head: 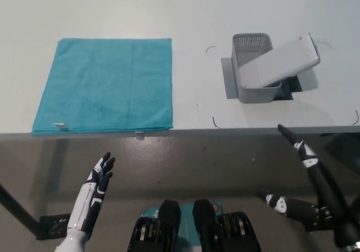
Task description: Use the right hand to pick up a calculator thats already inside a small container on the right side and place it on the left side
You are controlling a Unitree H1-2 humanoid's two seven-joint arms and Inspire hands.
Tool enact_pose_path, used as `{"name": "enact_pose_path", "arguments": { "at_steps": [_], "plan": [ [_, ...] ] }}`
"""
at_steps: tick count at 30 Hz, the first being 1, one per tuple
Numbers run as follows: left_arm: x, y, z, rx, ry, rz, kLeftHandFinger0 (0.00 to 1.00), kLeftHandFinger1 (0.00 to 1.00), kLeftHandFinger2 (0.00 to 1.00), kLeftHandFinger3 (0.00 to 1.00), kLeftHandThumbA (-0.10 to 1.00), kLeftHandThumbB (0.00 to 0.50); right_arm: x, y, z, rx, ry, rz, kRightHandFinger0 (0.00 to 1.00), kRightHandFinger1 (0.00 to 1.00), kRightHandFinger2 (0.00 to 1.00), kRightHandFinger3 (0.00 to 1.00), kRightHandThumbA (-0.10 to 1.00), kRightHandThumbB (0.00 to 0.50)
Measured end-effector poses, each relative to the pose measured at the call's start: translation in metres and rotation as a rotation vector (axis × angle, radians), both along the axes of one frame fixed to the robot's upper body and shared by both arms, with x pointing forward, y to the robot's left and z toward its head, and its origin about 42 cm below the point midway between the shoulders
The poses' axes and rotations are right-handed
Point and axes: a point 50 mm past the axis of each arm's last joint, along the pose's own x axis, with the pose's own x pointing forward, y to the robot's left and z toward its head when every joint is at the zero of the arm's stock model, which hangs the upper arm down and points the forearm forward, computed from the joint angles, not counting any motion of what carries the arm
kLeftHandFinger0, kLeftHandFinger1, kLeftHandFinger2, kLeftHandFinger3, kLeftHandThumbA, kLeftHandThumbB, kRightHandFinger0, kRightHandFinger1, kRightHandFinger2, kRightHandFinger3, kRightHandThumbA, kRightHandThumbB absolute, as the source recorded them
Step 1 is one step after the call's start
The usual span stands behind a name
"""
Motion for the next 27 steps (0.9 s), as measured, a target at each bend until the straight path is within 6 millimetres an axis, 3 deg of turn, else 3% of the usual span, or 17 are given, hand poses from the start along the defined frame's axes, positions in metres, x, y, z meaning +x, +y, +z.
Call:
{"name": "enact_pose_path", "arguments": {
  "at_steps": [4,12,15,27],
  "plan": [
    [-0.001,0.000,-0.001,0.000,0.002,0.001,1.00,1.00,1.00,1.00,1.00,0.000,0.003,0.002,0.040,-0.123,-0.121,0.005,1.00,1.00,1.00,1.00,0.85,0.423],
    [-0.003,0.000,-0.003,-0.001,0.009,0.003,1.00,1.00,1.00,1.00,1.00,0.000,0.036,0.008,0.086,-0.316,-0.235,-0.049,1.00,1.00,1.00,1.00,0.87,0.462],
    [-0.003,0.001,-0.004,-0.001,0.013,0.003,1.00,1.00,1.00,1.00,1.00,0.000,0.052,0.010,0.097,-0.383,-0.251,-0.081,1.00,1.00,1.00,1.00,0.98,0.472],
    [-0.004,0.001,-0.005,-0.001,0.017,0.004,1.00,1.00,1.00,1.00,1.00,0.000,0.128,0.008,0.106,-0.702,-0.133,-0.222,1.00,1.00,1.00,1.00,1.00,0.476]
  ]
}}
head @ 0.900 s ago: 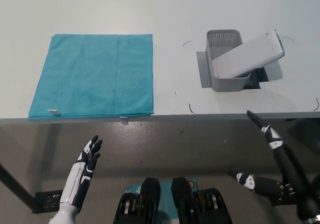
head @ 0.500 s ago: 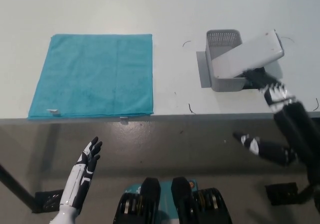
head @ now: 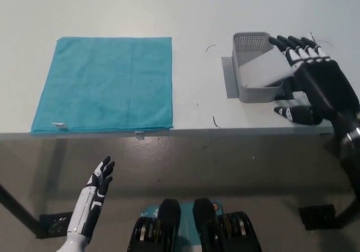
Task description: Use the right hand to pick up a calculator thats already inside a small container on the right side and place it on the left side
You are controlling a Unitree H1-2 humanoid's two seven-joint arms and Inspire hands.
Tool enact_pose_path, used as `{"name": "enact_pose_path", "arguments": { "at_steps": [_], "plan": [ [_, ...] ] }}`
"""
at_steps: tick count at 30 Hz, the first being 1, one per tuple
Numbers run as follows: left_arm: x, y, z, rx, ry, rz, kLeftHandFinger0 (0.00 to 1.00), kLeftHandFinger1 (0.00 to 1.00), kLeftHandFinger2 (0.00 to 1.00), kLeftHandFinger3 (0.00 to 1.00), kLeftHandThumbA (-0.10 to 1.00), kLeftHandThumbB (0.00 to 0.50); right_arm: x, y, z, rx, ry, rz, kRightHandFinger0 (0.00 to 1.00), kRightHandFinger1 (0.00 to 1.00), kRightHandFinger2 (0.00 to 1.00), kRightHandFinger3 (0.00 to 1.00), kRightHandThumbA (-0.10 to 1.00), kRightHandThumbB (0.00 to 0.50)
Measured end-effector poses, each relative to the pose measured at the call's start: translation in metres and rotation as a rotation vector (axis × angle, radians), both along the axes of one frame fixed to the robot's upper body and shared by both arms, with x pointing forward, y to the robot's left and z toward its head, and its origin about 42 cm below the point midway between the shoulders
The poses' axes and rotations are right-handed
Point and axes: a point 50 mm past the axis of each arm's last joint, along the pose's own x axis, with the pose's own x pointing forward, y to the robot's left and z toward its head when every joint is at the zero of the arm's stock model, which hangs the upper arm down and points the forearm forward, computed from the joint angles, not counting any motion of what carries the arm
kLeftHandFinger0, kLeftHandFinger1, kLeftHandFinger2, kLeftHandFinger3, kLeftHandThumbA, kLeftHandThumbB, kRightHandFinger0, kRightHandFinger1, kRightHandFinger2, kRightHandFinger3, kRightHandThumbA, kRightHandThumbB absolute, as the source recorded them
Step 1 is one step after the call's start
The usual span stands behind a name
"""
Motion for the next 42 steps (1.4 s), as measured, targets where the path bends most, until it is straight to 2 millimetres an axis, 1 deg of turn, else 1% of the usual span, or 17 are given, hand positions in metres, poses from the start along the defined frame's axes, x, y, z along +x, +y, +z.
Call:
{"name": "enact_pose_path", "arguments": {
  "at_steps": [2,6,9,13,16,21,26,30,35,37,42],
  "plan": [
    [0.000,0.000,0.000,0.000,0.000,0.000,1.00,1.00,1.00,1.00,1.00,0.000,0.012,-0.002,0.001,-0.056,0.021,-0.041,1.00,1.00,1.00,1.00,1.00,0.471],
    [0.000,0.000,0.000,-0.001,-0.005,-0.001,1.00,1.00,1.00,1.00,1.00,0.000,0.029,-0.004,-0.001,-0.138,0.049,-0.108,1.00,1.00,1.00,1.00,1.00,0.471],
    [-0.002,0.000,0.000,-0.001,-0.011,-0.002,1.00,1.00,1.00,1.00,1.00,0.000,0.044,-0.009,-0.001,-0.215,0.069,-0.185,1.00,1.00,1.00,1.00,1.00,0.489],
    [-0.004,0.001,-0.001,-0.001,-0.018,-0.003,1.00,1.00,1.00,1.00,1.00,0.000,0.054,-0.016,0.005,-0.275,0.066,-0.251,1.00,1.00,1.00,1.00,1.00,0.494],
    [-0.004,0.001,-0.001,-0.002,-0.024,-0.004,1.00,1.00,1.00,1.00,1.00,0.000,0.058,-0.017,0.004,-0.310,0.068,-0.279,1.00,1.00,1.00,1.00,1.00,0.492],
    [-0.005,0.001,-0.001,-0.003,-0.028,-0.005,1.00,1.00,1.00,1.00,1.00,0.000,0.062,-0.017,-0.003,-0.353,0.089,-0.302,1.00,1.00,1.00,1.00,1.00,0.496],
    [-0.006,0.001,0.000,-0.003,-0.033,-0.007,1.00,1.00,1.00,1.00,1.00,0.000,0.064,-0.017,-0.008,-0.373,0.105,-0.319,1.00,1.00,1.00,1.00,1.00,0.493],
    [-0.006,0.001,0.000,-0.002,-0.033,-0.007,1.00,1.00,1.00,1.00,1.00,0.000,0.066,-0.014,-0.010,-0.386,0.107,-0.321,1.00,1.00,1.00,1.00,1.00,0.500],
    [-0.006,0.000,0.000,-0.003,-0.037,-0.008,1.00,1.00,1.00,1.00,1.00,0.000,0.071,-0.004,-0.010,-0.389,0.110,-0.308,1.00,1.00,1.00,1.00,1.00,0.497],
    [-0.006,0.001,-0.001,-0.003,-0.038,-0.008,1.00,1.00,1.00,1.00,1.00,0.008,0.071,0.000,-0.011,-0.388,0.112,-0.302,1.00,1.00,1.00,1.00,1.00,0.500],
    [-0.008,0.001,-0.002,-0.003,-0.034,-0.007,1.00,1.00,1.00,1.00,1.00,0.000,0.073,0.016,-0.016,-0.392,0.136,-0.277,1.00,1.00,1.00,1.00,1.00,0.499]
  ]
}}
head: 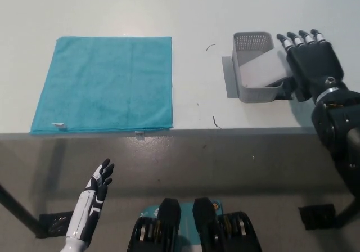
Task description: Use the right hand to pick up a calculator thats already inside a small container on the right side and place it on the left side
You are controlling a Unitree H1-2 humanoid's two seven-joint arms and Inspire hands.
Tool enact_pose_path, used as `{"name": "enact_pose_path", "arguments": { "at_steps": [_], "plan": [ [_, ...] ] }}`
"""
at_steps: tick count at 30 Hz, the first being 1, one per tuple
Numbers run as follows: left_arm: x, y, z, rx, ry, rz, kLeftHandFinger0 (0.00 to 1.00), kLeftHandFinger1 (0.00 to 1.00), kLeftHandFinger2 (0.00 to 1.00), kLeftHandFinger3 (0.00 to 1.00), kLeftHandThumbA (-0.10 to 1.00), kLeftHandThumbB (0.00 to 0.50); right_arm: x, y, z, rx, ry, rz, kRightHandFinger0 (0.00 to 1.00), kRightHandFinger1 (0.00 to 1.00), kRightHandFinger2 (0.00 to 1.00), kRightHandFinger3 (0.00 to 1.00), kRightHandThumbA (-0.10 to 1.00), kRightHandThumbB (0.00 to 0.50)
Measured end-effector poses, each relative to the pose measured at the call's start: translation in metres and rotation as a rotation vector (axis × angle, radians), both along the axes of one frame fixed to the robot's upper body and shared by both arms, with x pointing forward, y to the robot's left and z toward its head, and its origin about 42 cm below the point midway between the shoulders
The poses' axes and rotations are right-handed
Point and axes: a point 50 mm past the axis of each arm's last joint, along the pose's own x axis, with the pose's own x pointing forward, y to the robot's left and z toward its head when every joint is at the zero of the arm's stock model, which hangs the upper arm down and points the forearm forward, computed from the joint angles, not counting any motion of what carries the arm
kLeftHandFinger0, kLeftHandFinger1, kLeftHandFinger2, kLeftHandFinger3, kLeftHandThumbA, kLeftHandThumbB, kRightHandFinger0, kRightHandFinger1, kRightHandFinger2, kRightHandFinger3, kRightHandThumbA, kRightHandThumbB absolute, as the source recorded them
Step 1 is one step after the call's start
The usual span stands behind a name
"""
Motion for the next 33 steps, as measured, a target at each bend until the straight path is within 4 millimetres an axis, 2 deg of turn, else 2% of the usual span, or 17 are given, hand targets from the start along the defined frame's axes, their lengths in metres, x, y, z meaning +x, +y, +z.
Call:
{"name": "enact_pose_path", "arguments": {
  "at_steps": [7,15,25,27,28,29,30,31,32,33],
  "plan": [
    [-0.001,0.000,-0.001,0.002,0.001,0.000,1.00,1.00,1.00,1.00,1.00,0.000,0.019,0.012,0.006,-0.032,0.027,-0.005,1.00,1.00,1.00,1.00,1.00,0.500],
    [-0.001,0.000,0.000,0.003,0.000,0.000,1.00,1.00,1.00,1.00,1.00,0.000,0.040,0.004,-0.015,-0.110,0.111,-0.061,1.00,1.00,1.00,1.00,1.00,0.500],
    [-0.001,0.000,0.000,0.001,-0.001,0.001,1.00,1.00,1.00,1.00,1.00,0.000,0.062,-0.001,-0.017,-0.194,0.123,-0.087,1.00,1.00,1.00,1.00,1.00,0.500],
    [-0.001,0.000,0.000,0.002,-0.001,0.001,1.00,1.00,1.00,1.00,1.00,0.000,0.064,-0.002,-0.018,-0.203,0.117,-0.085,1.00,1.00,1.00,1.00,0.92,0.495],
    [-0.001,0.000,0.000,0.002,-0.001,0.001,1.00,1.00,1.00,1.00,1.00,0.000,0.064,-0.002,-0.019,-0.205,0.110,-0.083,0.58,0.53,0.52,0.66,0.43,0.231],
    [-0.001,0.000,0.000,0.001,-0.001,0.001,1.00,1.00,1.00,1.00,1.00,0.000,0.064,-0.003,-0.021,-0.207,0.103,-0.079,0.22,0.33,0.42,0.53,0.30,0.266],
    [-0.001,0.000,-0.001,0.001,0.001,0.000,1.00,1.00,1.00,1.00,1.00,0.000,0.064,-0.004,-0.025,-0.209,0.091,-0.071,0.04,0.08,0.20,0.34,0.05,0.265],
    [-0.001,0.000,-0.001,0.001,0.003,0.001,1.00,1.00,1.00,1.00,1.00,0.000,0.064,-0.005,-0.028,-0.209,0.083,-0.067,0.01,0.02,0.15,0.27,-0.04,0.259],
    [-0.001,0.000,-0.001,0.001,0.006,0.001,1.00,1.00,1.00,1.00,1.00,0.000,0.064,-0.005,-0.029,-0.209,0.067,-0.061,0.00,0.00,0.20,0.20,-0.08,0.074],
    [-0.001,0.000,-0.002,0.001,0.008,0.001,1.00,1.00,1.00,1.00,1.00,0.000,0.064,-0.006,-0.030,-0.209,0.052,-0.055,0.00,0.05,0.29,0.20,-0.09,0.032]
  ]
}}
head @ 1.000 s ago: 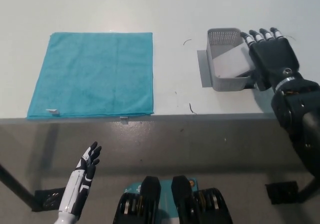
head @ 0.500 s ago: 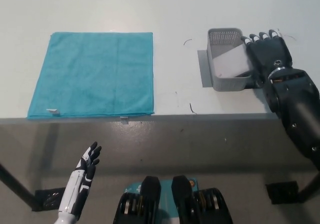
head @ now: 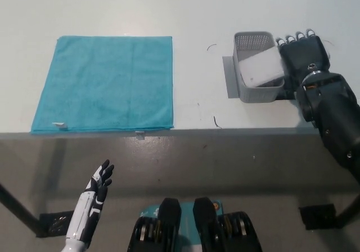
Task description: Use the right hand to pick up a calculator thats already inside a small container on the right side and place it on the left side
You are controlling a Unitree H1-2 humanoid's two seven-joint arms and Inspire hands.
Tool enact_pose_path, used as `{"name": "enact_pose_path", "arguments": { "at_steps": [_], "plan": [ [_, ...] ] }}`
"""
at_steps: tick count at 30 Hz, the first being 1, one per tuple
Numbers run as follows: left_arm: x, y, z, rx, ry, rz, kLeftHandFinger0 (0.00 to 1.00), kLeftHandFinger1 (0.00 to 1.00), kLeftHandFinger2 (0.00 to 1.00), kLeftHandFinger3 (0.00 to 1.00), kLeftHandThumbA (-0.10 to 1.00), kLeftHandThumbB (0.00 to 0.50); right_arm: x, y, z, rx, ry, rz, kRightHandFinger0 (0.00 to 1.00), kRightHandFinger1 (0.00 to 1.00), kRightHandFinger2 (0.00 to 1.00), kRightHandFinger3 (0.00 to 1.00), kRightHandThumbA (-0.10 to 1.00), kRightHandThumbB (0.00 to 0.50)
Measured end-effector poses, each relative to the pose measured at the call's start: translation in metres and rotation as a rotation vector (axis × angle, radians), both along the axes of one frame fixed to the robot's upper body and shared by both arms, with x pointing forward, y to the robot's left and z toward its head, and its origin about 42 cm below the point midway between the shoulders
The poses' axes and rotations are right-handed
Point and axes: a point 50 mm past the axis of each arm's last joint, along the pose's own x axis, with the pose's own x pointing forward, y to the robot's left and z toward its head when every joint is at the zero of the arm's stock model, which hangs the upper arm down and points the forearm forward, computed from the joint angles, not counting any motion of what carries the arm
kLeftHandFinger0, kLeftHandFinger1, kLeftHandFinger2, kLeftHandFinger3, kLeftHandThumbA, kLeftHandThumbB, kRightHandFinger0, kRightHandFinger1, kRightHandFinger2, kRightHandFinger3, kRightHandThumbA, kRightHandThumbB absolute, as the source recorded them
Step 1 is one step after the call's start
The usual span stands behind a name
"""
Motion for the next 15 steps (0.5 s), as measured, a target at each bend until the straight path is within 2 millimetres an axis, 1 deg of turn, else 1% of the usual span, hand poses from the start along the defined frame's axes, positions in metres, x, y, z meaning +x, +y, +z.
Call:
{"name": "enact_pose_path", "arguments": {
  "at_steps": [1,2,3,4,6,7,9,13,14,15],
  "plan": [
    [0.000,0.000,0.000,0.000,0.002,0.000,1.00,1.00,1.00,1.00,1.00,0.000,0.000,-0.001,-0.001,0.000,-0.012,0.006,0.00,0.14,0.43,0.22,-0.07,0.026],
    [0.000,0.000,-0.001,0.000,0.004,0.000,1.00,1.00,1.00,1.00,1.00,0.000,0.001,-0.001,-0.002,0.000,-0.021,0.013,0.00,0.15,0.44,0.22,-0.07,0.053],
    [0.000,0.000,-0.001,0.000,0.006,0.001,1.00,1.00,1.00,1.00,1.00,0.000,0.001,-0.001,-0.003,0.002,-0.031,0.020,0.00,0.17,0.46,0.23,-0.08,0.054],
    [0.000,0.000,-0.001,0.000,0.007,0.001,1.00,1.00,1.00,1.00,1.00,0.000,0.001,-0.001,-0.003,0.004,-0.048,0.028,0.00,0.16,0.44,0.23,-0.08,0.048],
    [0.000,0.000,-0.002,0.000,0.010,0.001,1.00,1.00,1.00,1.00,1.00,0.000,0.001,-0.001,-0.002,0.007,-0.077,0.044,0.00,0.16,0.44,0.22,-0.10,0.049],
    [0.000,0.000,-0.002,0.000,0.011,0.001,1.00,1.00,1.00,1.00,1.00,0.000,0.001,-0.001,-0.003,0.009,-0.092,0.056,0.00,0.16,0.44,0.22,-0.10,0.058],
    [0.000,0.000,-0.002,0.000,0.013,0.002,1.00,1.00,1.00,1.00,1.00,0.000,0.001,-0.002,-0.005,0.011,-0.112,0.073,0.00,0.15,0.45,0.24,-0.10,0.091],
    [0.000,0.000,-0.003,0.000,0.015,0.002,1.00,1.00,1.00,1.00,1.00,0.000,0.001,-0.003,-0.009,0.013,-0.146,0.105,0.00,0.16,0.49,0.23,-0.10,0.100],
    [0.000,0.000,-0.003,0.000,0.015,0.002,1.00,1.00,1.00,1.00,1.00,0.000,0.000,-0.004,-0.010,0.014,-0.153,0.112,0.00,0.14,0.47,0.23,-0.10,0.090],
    [0.000,0.000,-0.003,0.000,0.016,0.003,1.00,1.00,1.00,1.00,1.00,0.000,0.000,-0.005,-0.012,0.015,-0.164,0.123,0.00,0.16,0.49,0.22,-0.10,0.105]
  ]
}}
